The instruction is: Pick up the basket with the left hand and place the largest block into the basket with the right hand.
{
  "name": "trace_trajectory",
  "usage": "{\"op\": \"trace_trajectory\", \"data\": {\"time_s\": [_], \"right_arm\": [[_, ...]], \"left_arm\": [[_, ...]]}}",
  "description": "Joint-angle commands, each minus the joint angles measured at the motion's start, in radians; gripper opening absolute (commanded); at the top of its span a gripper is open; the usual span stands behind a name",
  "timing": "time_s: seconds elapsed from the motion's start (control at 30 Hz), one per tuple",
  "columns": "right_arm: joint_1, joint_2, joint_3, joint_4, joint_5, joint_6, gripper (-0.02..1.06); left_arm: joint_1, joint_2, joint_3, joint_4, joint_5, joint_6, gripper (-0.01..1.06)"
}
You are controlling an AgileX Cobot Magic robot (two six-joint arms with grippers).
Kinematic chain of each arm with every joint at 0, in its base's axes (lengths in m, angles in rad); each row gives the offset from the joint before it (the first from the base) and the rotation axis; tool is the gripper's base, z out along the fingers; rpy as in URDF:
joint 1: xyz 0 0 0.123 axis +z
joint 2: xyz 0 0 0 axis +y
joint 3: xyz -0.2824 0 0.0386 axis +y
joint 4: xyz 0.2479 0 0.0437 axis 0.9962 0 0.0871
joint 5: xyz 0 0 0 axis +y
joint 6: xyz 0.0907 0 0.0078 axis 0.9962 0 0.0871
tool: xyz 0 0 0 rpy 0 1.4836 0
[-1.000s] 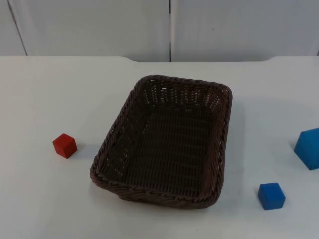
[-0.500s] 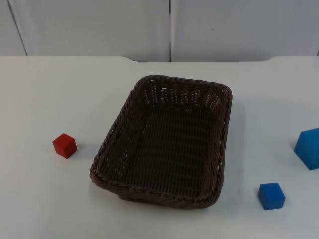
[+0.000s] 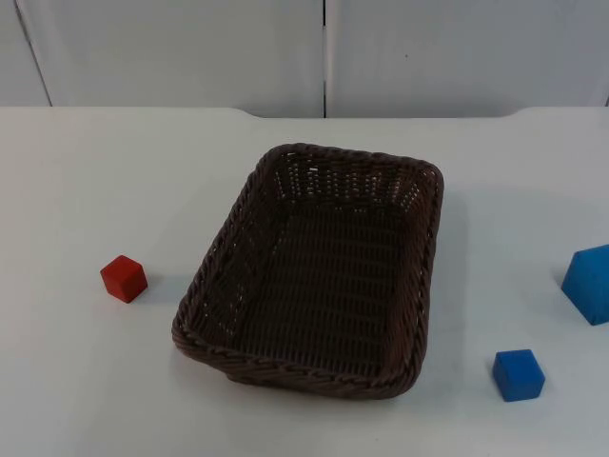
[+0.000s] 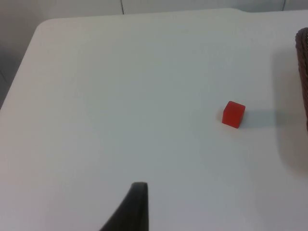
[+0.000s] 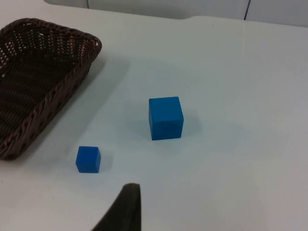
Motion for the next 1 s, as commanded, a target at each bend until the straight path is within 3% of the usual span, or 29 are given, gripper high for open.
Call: {"op": "trace_trajectory", "data": {"time_s": [0.0,0.7,0.97], "right_arm": [[-0.008,-0.004,0.0,0.002,-0.006,0.003,1.05],[-0.008,-0.004,0.0,0.002,-0.006,0.003,1.05],[-0.008,-0.004,0.0,0.004,-0.006,0.008,1.05]], "left_arm": [[0.002,-0.004,0.004,0.002,-0.002,-0.006,1.05],[0.002,-0.004,0.002,-0.032,-0.006,-0.006,1.05],[0.002,0.071,-0.069,-0.052,-0.018,-0.006,1.05]]}}
